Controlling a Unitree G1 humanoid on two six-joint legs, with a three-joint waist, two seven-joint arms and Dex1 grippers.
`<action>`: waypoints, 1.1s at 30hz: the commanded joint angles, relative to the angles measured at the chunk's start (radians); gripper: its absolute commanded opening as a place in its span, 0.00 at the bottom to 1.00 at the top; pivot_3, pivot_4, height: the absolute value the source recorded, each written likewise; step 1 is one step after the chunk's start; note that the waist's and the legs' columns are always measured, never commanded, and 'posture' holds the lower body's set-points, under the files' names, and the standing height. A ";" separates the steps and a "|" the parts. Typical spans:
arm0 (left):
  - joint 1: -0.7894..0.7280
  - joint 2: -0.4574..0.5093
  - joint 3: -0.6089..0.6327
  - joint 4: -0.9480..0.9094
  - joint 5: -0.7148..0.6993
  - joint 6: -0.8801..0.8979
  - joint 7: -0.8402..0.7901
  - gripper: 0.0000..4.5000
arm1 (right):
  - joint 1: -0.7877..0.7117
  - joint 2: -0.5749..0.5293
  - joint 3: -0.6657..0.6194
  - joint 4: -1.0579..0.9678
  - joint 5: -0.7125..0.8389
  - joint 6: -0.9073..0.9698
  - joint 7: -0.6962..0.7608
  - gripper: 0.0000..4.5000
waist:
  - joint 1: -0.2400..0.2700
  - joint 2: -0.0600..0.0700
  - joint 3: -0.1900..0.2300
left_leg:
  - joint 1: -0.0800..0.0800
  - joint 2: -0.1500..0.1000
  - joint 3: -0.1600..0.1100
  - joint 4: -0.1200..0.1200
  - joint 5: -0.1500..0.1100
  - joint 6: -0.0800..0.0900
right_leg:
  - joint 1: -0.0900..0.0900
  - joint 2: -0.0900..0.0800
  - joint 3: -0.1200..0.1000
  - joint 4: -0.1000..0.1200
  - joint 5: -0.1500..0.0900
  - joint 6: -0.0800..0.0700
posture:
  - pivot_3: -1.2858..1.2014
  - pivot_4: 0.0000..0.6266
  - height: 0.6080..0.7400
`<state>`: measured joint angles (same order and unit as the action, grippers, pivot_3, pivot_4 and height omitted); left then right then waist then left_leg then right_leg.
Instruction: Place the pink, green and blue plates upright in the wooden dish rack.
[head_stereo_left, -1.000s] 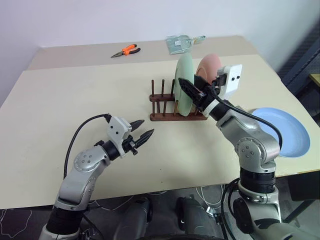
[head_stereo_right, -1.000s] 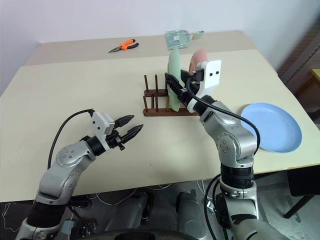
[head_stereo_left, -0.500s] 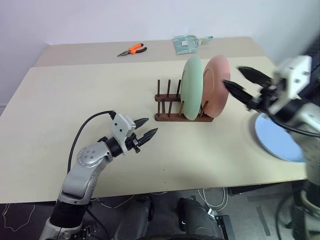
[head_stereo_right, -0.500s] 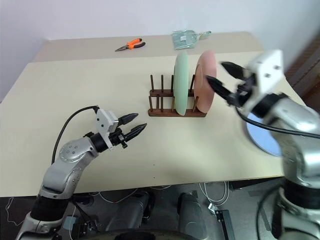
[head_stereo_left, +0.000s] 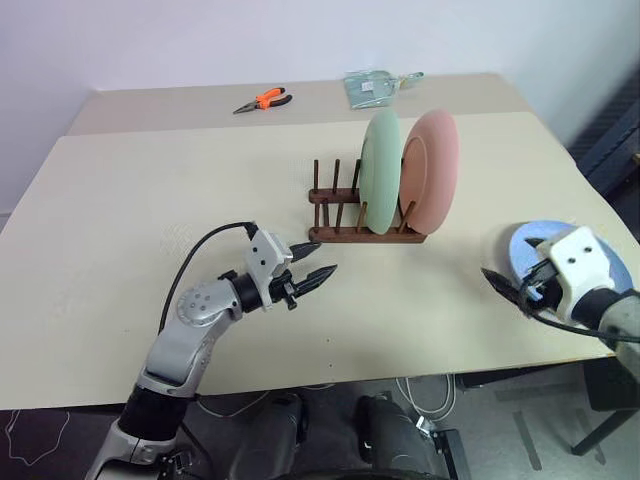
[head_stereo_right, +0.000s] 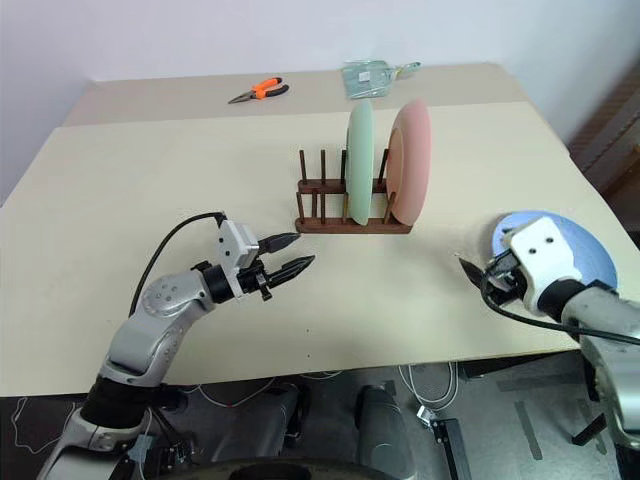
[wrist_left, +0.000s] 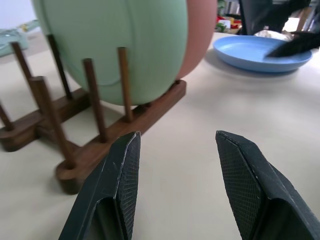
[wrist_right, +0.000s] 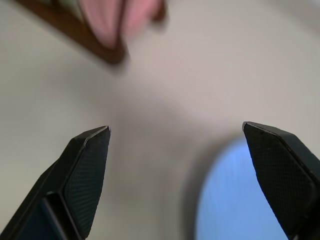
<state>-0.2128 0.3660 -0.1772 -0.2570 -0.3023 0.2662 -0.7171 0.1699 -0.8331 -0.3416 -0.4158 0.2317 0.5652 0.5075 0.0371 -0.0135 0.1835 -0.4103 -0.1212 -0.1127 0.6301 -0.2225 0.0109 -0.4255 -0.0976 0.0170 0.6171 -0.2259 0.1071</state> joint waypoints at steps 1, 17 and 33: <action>-0.011 -0.004 0.004 -0.015 0.007 -0.029 -0.002 0.54 | -0.005 0.009 0.046 0.092 -0.122 -0.052 -0.072 0.99 | 0.002 0.000 0.000 | 0.000 0.000 0.000 0.000 0.000 0.000 | 0.000 0.000 0.000 0.000 0.000 0.000 | 0.52 0.24 0.85; -0.005 -0.002 0.025 0.004 0.035 -0.056 0.022 0.54 | -0.220 0.064 0.087 0.129 -0.279 -0.198 -0.207 0.01 | -0.003 0.002 0.000 | 0.001 0.000 0.000 0.000 0.000 0.000 | 0.000 0.001 0.000 0.001 0.000 0.000 | 0.52 0.24 0.85; -0.048 0.051 0.188 0.206 0.127 -0.231 0.145 0.54 | -1.016 0.549 0.096 -0.192 0.740 0.158 -0.336 0.01 | -0.003 0.004 0.001 | 0.000 0.000 -0.002 -0.001 0.000 0.000 | -0.002 0.000 0.000 0.001 0.002 0.002 | 0.52 0.24 0.85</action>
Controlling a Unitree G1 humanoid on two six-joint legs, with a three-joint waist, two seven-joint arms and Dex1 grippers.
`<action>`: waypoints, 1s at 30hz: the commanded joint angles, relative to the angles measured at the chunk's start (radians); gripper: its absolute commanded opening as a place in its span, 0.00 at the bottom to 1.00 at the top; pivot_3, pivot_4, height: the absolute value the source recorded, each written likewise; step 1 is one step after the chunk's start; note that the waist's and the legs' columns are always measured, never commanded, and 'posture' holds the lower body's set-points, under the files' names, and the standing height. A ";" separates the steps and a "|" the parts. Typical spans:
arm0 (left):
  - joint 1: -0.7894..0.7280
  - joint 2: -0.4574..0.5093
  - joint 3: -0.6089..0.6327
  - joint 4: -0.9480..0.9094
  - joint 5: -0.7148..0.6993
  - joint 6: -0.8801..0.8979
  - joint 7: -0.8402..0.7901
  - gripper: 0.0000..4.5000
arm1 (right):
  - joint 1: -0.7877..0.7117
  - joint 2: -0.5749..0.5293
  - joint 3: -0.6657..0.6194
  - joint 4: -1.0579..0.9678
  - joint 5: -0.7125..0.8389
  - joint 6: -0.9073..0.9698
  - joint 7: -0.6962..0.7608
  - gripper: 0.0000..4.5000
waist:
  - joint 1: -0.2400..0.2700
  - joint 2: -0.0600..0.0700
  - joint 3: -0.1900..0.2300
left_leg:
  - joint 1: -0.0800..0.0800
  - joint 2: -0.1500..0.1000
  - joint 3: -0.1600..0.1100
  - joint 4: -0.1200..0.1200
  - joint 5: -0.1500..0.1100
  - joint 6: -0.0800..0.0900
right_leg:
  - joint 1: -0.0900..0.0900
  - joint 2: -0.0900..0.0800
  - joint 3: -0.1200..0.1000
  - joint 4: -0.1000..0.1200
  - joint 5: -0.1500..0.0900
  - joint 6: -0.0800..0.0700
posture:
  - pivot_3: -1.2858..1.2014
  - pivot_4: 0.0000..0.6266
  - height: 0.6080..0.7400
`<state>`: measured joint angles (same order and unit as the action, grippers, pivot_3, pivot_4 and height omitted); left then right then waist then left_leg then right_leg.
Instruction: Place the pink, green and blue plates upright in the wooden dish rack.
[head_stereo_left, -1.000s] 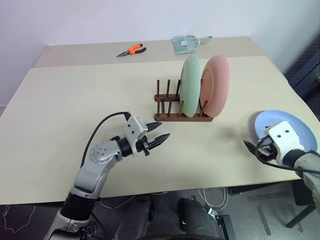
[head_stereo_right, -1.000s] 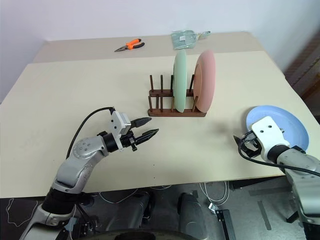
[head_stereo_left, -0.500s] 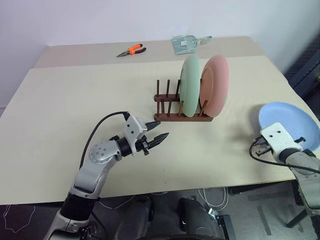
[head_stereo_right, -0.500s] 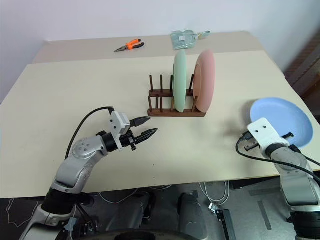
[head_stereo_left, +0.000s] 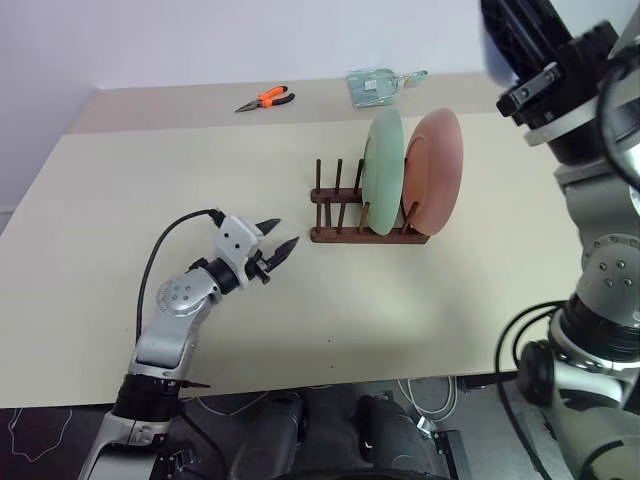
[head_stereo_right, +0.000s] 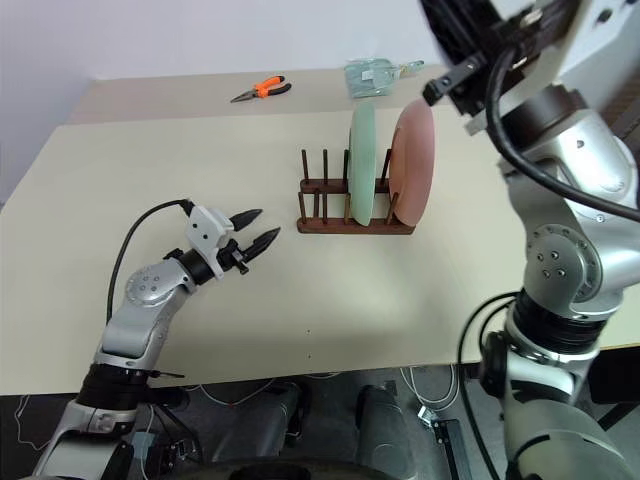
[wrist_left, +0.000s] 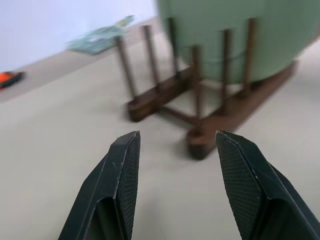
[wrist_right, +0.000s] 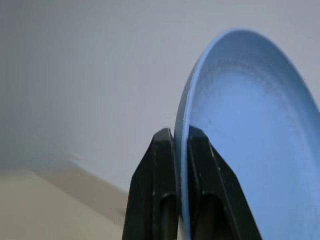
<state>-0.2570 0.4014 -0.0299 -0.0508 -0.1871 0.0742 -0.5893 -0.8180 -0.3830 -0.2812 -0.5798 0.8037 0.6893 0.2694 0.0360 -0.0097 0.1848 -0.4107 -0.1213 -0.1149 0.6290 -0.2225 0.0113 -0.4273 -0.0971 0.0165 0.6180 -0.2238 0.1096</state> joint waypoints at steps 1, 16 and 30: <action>-0.001 0.021 0.049 0.003 0.014 -0.044 0.020 0.54 | -0.027 0.154 0.057 -0.021 0.210 0.043 -0.135 0.01 | -0.003 0.000 0.000 | 0.000 0.000 0.000 0.000 0.000 0.000 | -0.001 0.000 0.001 0.001 0.000 0.000 | 0.52 0.24 0.85; 0.072 0.035 0.067 -0.068 0.017 -0.021 0.049 0.54 | 0.124 0.422 0.239 0.216 0.126 0.018 -0.290 0.01 | -0.039 0.002 -0.001 | 0.001 -0.001 0.002 -0.002 0.001 -0.001 | -0.008 0.000 0.002 0.013 0.000 0.001 | 0.52 0.24 0.85; 0.063 0.026 0.052 -0.073 0.017 -0.012 0.054 0.54 | 0.093 0.417 0.222 0.381 0.043 0.020 -0.293 0.43 | -0.050 0.002 -0.001 | 0.001 -0.001 0.002 -0.002 0.001 -0.002 | -0.008 0.001 0.002 0.013 0.001 0.001 | 0.52 0.24 0.85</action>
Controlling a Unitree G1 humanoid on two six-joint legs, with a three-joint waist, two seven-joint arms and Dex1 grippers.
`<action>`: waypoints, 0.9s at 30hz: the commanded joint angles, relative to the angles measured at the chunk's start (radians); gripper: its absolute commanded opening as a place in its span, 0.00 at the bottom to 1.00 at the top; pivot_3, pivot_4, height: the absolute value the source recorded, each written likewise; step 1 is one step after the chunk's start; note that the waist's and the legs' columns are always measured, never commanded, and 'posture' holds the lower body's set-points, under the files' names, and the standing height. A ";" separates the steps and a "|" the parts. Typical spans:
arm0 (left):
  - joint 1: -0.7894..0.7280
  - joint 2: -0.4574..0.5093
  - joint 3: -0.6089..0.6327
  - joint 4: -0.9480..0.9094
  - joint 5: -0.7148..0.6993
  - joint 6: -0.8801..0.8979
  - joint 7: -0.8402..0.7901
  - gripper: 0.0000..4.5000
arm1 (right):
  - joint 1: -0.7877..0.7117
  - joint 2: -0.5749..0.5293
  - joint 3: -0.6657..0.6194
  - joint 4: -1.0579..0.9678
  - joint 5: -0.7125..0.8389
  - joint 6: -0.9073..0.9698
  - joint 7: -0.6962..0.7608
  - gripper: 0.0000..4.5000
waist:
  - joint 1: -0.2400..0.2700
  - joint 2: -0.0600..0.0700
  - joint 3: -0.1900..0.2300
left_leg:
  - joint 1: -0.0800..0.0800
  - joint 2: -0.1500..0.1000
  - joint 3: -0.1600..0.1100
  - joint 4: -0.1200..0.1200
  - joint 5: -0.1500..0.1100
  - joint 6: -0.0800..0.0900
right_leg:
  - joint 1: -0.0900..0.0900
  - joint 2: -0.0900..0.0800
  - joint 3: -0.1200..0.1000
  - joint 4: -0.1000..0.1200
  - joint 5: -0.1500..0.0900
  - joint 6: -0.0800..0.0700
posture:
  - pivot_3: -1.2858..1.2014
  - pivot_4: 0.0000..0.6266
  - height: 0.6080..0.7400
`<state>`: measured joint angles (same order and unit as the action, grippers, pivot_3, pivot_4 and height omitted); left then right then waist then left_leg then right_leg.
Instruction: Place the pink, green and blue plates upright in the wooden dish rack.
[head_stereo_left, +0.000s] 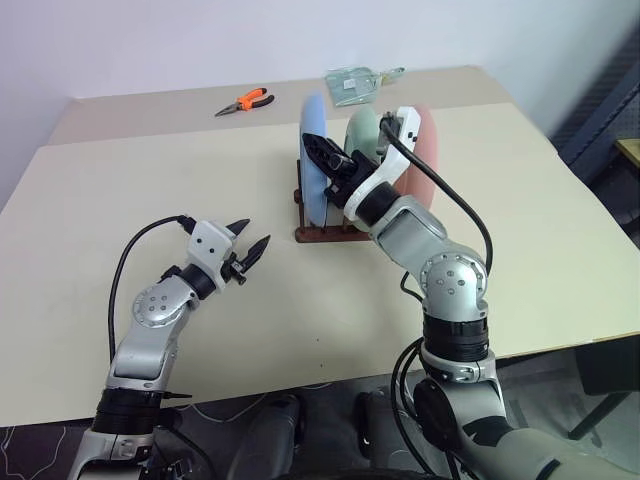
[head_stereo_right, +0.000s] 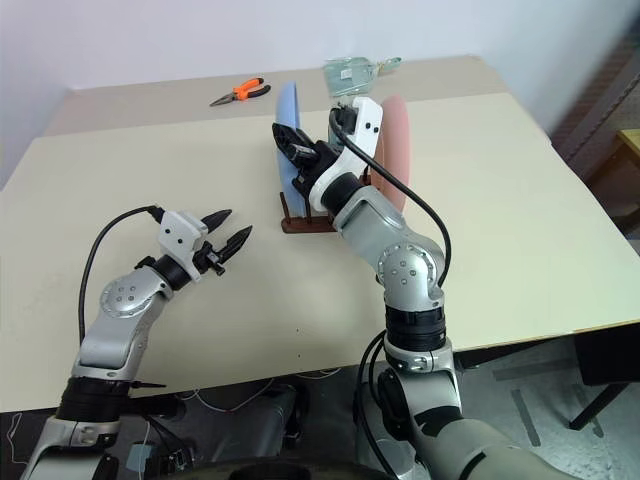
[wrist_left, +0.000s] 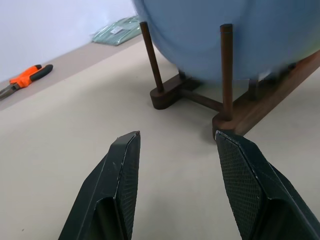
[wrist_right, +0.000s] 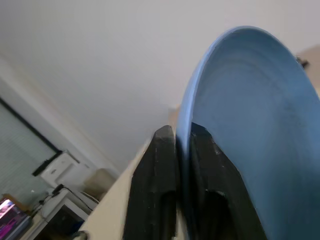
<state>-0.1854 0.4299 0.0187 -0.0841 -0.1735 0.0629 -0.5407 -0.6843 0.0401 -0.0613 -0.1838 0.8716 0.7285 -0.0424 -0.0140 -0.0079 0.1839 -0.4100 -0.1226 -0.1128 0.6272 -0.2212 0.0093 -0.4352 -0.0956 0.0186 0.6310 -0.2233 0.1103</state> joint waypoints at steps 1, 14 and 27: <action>-0.009 -0.003 0.003 -0.040 0.003 -0.001 0.006 0.54 | -0.044 -0.006 0.001 -0.013 -0.029 -0.017 0.021 0.54 | 0.000 0.000 0.000 | 0.000 0.000 0.000 0.000 0.000 0.000 | 0.000 0.000 0.000 0.000 0.000 0.000 | 0.52 0.24 0.85; 0.012 -0.014 -0.003 -0.072 0.012 0.016 0.021 0.54 | -0.046 -0.470 0.011 -0.349 -0.174 -0.025 0.371 0.65 | 0.006 -0.001 0.000 | -0.001 0.000 0.000 0.000 0.000 0.000 | 0.001 -0.002 -0.001 -0.001 0.000 0.000 | 0.52 0.24 0.85; -0.023 -0.019 -0.046 -0.009 0.028 0.003 -0.006 0.54 | 0.700 -0.783 -0.354 -0.251 -0.409 -0.207 0.546 0.65 | 0.024 -0.001 0.000 | 0.000 0.001 0.000 0.002 -0.001 0.002 | 0.008 -0.002 -0.002 -0.013 -0.001 0.000 | 0.52 0.24 0.85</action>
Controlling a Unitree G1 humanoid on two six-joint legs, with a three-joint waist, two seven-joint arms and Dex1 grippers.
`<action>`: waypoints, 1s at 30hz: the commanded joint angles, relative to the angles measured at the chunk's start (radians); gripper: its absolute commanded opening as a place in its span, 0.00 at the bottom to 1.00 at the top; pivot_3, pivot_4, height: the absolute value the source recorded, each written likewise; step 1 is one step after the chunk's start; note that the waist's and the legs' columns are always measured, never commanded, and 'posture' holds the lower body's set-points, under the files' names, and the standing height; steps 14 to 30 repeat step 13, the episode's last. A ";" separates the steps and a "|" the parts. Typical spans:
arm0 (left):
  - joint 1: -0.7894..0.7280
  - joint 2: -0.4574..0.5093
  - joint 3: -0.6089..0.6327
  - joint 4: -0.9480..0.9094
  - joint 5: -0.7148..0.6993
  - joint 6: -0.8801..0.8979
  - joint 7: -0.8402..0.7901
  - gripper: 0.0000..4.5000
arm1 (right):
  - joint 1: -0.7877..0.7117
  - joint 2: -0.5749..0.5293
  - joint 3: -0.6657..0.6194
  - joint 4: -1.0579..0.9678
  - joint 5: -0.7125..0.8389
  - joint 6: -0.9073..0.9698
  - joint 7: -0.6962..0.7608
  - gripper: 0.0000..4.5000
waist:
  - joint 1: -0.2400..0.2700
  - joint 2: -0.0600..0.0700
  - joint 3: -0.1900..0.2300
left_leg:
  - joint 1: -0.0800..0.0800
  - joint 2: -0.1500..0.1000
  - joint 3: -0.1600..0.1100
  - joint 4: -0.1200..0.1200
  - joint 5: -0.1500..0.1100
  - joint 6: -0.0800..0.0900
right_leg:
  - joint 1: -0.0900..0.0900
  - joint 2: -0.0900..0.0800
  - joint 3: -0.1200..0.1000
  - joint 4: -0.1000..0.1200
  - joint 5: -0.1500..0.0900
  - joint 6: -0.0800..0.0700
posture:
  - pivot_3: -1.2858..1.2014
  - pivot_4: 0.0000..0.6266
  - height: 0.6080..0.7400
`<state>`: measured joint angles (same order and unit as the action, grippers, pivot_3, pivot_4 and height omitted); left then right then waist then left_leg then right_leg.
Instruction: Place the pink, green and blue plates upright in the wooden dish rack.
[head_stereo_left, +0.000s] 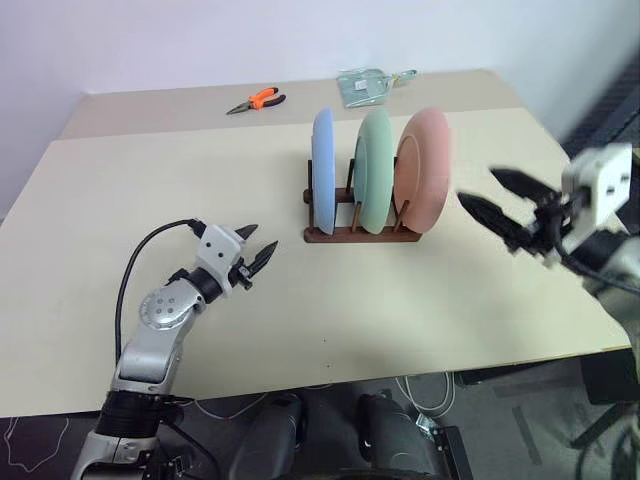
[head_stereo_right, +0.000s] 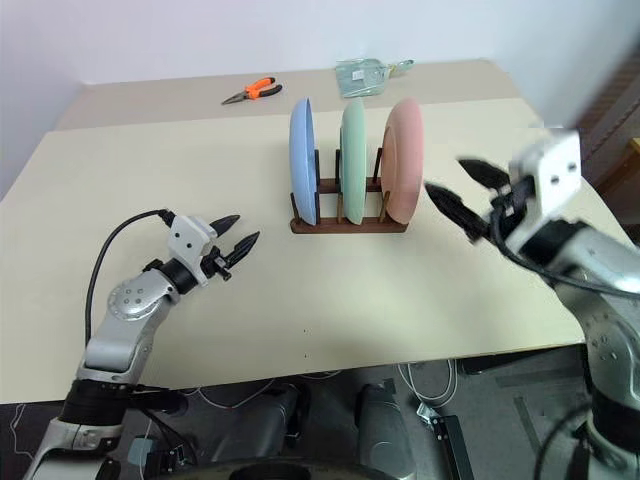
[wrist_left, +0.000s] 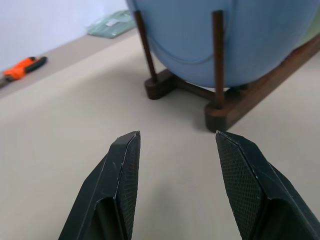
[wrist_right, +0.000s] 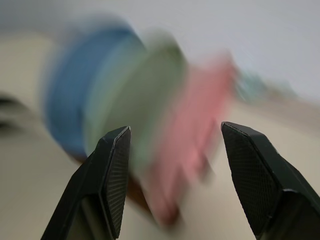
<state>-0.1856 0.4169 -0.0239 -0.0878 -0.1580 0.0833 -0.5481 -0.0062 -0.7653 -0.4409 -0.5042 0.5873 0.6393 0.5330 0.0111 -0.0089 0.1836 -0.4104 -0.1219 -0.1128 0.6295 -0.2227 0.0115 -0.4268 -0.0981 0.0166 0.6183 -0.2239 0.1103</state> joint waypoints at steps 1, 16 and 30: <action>-0.023 -0.005 -0.003 0.002 0.013 -0.023 -0.001 0.54 | 0.028 0.032 0.073 0.123 -0.213 -0.183 -0.071 0.65 | -0.003 0.000 0.000 | 0.001 0.000 0.001 0.000 0.000 0.000 | 0.000 0.000 0.001 0.000 0.000 0.000 | 0.52 0.24 0.85; 0.006 -0.063 -0.004 -0.019 0.042 -0.037 0.060 0.54 | -0.113 0.200 0.170 0.484 -0.381 -0.438 -0.165 0.65 | 0.004 0.001 0.000 | 0.001 0.000 0.002 0.000 0.000 0.000 | 0.000 0.001 0.001 0.000 0.001 0.001 | 0.52 0.24 0.85; 0.006 -0.063 -0.004 -0.019 0.042 -0.037 0.060 0.54 | -0.113 0.200 0.170 0.484 -0.381 -0.438 -0.165 0.65 | 0.004 0.001 0.000 | 0.001 0.000 0.002 0.000 0.000 0.000 | 0.000 0.001 0.001 0.000 0.001 0.001 | 0.52 0.24 0.85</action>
